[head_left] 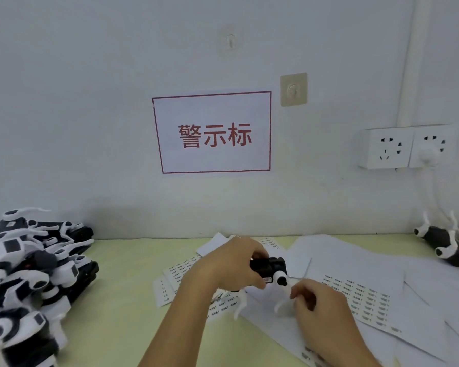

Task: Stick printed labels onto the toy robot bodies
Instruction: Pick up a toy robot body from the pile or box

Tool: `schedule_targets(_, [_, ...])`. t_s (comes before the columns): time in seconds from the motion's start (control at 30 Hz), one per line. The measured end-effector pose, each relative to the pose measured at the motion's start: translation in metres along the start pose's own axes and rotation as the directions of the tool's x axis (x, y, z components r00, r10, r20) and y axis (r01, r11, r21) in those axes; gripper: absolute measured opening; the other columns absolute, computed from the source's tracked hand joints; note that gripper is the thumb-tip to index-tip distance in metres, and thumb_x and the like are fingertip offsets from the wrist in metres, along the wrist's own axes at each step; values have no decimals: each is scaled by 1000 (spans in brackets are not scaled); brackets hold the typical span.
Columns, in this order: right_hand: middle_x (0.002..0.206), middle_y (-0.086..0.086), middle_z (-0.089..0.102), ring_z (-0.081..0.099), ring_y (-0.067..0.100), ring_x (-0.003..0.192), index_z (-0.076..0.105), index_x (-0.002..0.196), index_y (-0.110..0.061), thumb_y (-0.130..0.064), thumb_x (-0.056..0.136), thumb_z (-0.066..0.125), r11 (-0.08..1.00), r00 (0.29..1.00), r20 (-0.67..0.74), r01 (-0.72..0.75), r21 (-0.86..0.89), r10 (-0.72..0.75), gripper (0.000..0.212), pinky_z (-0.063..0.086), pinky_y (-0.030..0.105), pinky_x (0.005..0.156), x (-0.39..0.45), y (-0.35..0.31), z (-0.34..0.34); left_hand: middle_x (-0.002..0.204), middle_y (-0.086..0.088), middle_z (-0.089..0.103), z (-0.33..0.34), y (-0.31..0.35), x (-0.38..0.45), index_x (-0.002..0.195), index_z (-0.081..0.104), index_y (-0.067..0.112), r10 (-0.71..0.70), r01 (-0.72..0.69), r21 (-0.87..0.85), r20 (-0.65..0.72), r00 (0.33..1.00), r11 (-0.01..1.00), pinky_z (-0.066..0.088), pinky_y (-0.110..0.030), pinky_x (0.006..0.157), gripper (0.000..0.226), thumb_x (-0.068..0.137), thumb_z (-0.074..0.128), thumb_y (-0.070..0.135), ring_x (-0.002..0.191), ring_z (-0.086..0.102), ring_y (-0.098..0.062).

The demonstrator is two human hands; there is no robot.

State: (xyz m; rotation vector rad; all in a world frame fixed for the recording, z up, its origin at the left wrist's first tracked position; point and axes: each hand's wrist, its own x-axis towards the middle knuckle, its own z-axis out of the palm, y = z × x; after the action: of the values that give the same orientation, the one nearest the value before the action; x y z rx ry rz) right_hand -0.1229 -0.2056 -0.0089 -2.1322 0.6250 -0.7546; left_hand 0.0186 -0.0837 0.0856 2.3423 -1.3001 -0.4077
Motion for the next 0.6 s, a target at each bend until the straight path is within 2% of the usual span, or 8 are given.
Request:
schedule_targets(0.1, [66,-14,66,58,3,63,66,72,-29,-2,85,59,1000,1000,-13,4,27,-4,30,44,12,58,-2,2,-1,105,-1,66,-2,2,-1,113,68,17,46,-46,22,36,998,999,51,-36,76,22,90,69,15,86,61,-24])
schedule_targets(0.23, [72,-7,68,61,4,66,65,88,-33,-4,89,58,998,1000,0,-14,69,14,30,44,13,55,-2,1,-3,89,2,60,1,2,5,112,67,12,46,-49,48,48,998,998,43,-31,68,17,96,60,11,75,54,-17])
schedule_targets(0.27, [79,-9,69,63,1,72,64,96,-36,-4,90,58,996,1000,7,-14,83,13,33,45,12,59,-2,0,-4,97,3,63,2,3,6,118,66,13,36,-39,51,48,998,998,45,-32,72,22,98,58,12,83,58,-19])
schedule_targets(0.33, [104,-19,65,62,-5,90,57,114,-42,-3,90,57,994,999,35,-2,113,-2,46,44,12,69,-3,-3,-4,132,4,60,5,2,6,141,53,23,-7,5,40,49,999,999,47,-34,88,40,101,56,18,111,59,-22])
schedule_targets(0.4, [118,-28,58,57,-10,103,50,125,-48,-3,90,57,988,997,73,12,151,-23,58,44,12,75,-5,-6,-5,143,2,54,8,1,7,146,44,27,-26,25,14,72,997,1000,48,-31,85,45,102,55,22,111,57,-22])
schedule_targets(0.47, [115,-33,61,56,-14,105,51,125,-51,-4,91,57,982,992,115,23,187,-45,59,47,12,72,-6,-8,-6,140,0,56,12,1,10,137,49,26,-19,17,18,89,996,1000,49,-32,85,35,102,56,25,111,58,-21])
schedule_targets(0.6, [99,-24,71,66,-1,92,61,118,-42,0,89,55,976,989,134,37,216,-68,52,50,13,69,-6,-10,-7,129,4,62,17,1,13,125,59,28,8,-8,6,62,998,1000,50,-33,93,25,100,59,26,113,60,-17])
